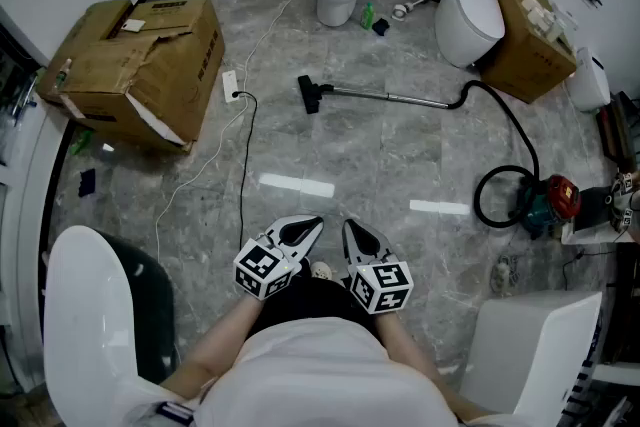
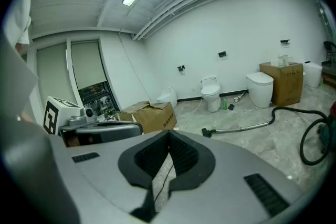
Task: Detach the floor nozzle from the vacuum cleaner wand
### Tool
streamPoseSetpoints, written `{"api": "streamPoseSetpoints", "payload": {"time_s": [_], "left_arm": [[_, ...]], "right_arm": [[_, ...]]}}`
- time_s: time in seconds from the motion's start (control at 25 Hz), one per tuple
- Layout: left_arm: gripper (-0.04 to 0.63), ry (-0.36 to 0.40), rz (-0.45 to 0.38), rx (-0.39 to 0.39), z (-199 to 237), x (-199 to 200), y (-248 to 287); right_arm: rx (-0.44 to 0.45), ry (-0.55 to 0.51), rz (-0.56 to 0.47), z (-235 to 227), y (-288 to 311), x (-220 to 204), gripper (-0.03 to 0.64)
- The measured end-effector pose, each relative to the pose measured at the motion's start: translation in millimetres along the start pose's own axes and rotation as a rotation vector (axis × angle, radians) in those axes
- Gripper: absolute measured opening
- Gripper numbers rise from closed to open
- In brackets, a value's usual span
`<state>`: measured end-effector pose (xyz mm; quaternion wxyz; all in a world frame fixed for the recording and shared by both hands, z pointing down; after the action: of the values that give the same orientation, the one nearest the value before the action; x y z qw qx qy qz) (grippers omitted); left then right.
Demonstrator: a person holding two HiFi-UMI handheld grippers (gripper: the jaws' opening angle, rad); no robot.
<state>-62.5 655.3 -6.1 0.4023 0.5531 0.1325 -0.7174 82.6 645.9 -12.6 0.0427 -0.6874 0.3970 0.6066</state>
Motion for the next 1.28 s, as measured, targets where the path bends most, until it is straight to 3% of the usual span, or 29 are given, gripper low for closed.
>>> {"api": "streamPoseSetpoints", "payload": {"time_s": [0.52, 0.84, 1.12, 1.28], "left_arm": [[0.011, 0.024, -0.011, -0.046, 7, 3, 2], [0.011, -0.02, 0.02, -0.05, 23, -9, 3], [0.011, -0.058, 0.019, -0.025, 47, 7, 51], [0.011, -0.033, 0.031, -0.006, 53, 23, 95]], "right_arm": [[-0.034, 0.024, -0.038, -4, -1, -1, 0.016], [-0.134, 0.178, -0.069, -29, -5, -19, 0.017], [-0.07, 0.196, -0.036, -77, 22, 3, 0.017], [-0.018, 0.181, -0.022, -121, 38, 23, 0.017]]}}
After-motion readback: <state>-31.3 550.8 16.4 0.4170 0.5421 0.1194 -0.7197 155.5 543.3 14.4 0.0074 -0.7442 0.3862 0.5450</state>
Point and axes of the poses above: the fingertips, and each gripper's own axes: y forward along the fingers, z to its left, x out of its top, the point moved 7 cm from there along -y, backward along the fingers, and after that the axes turned 3 degrees about -y, right-handed, at the moved point
